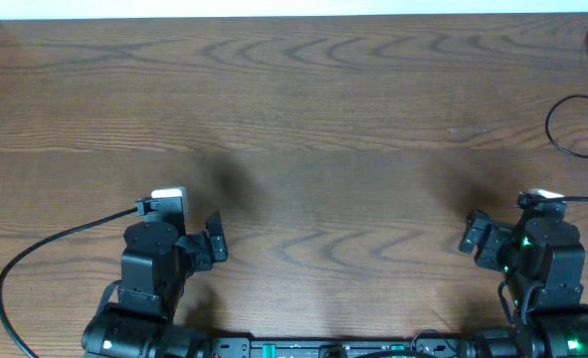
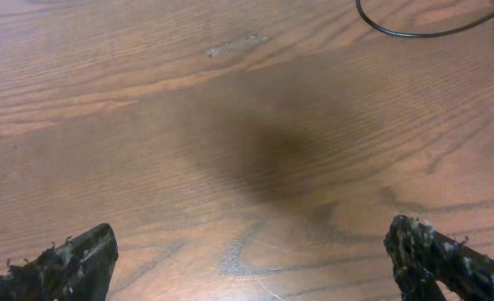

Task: Untangle cables

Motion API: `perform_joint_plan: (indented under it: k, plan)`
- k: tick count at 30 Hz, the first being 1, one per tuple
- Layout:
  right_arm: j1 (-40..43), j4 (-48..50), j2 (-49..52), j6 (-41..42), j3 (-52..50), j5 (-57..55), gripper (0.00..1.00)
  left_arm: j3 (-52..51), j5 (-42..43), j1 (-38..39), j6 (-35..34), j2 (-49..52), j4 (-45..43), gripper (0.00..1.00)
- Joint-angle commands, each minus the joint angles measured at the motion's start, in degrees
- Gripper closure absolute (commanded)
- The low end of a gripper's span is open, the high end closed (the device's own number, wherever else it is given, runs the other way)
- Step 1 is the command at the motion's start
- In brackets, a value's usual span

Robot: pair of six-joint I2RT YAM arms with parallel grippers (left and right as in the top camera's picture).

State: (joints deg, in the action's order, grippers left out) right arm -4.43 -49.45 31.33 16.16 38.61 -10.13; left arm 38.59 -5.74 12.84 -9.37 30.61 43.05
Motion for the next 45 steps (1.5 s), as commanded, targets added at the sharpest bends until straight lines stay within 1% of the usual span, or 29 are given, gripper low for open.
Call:
perform_joint_plan:
  k: [1, 45]
  plan:
    - [-0.28, 0.11, -0.20, 0.50, -0.11, -0.94, 0.01, -0.04, -1.40, -0.24, -0.79, -0.42, 0.02, 0.03]
    - [-0.28, -1.18, -0.20, 0.52, -0.11, -1.53, 0.01, -0.07, -1.36, -0.24, -1.01, -0.39, 0.24, 0.02]
